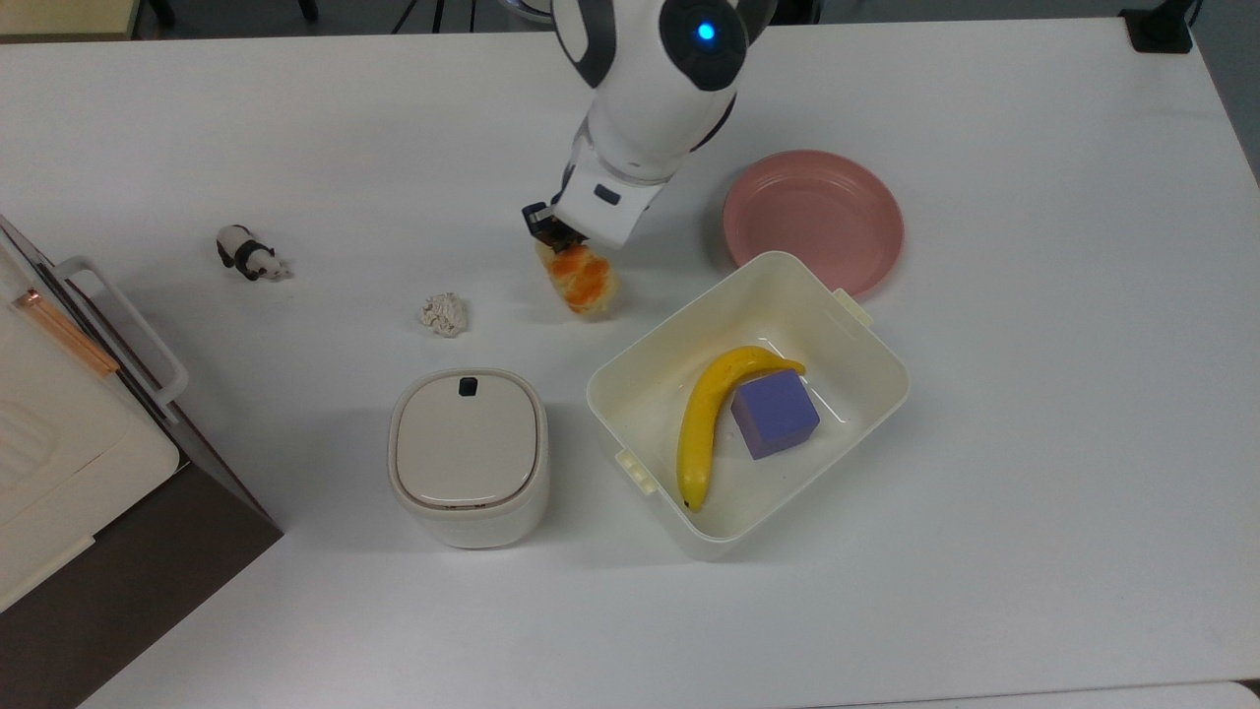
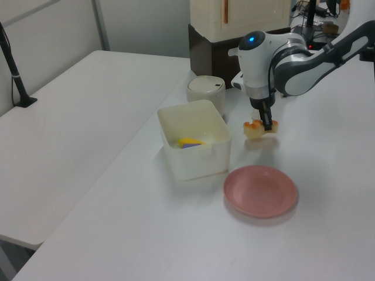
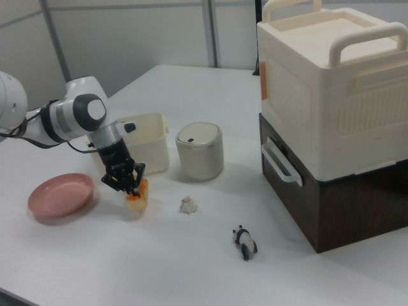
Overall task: Put the bread on the table
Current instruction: 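Carry the bread roll beside the plate and lower it onto the table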
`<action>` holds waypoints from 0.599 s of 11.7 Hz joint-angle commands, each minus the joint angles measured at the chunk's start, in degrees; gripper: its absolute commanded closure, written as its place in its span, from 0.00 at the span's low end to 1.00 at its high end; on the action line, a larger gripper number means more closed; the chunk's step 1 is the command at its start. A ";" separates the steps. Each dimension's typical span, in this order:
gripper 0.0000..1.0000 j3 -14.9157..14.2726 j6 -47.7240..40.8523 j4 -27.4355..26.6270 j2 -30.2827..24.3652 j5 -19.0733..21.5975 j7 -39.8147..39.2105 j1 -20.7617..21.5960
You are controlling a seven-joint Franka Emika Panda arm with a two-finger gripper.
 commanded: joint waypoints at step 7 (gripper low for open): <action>0.00 0.76 -2.70 0.36 -2.03 -0.41 -1.49 1.19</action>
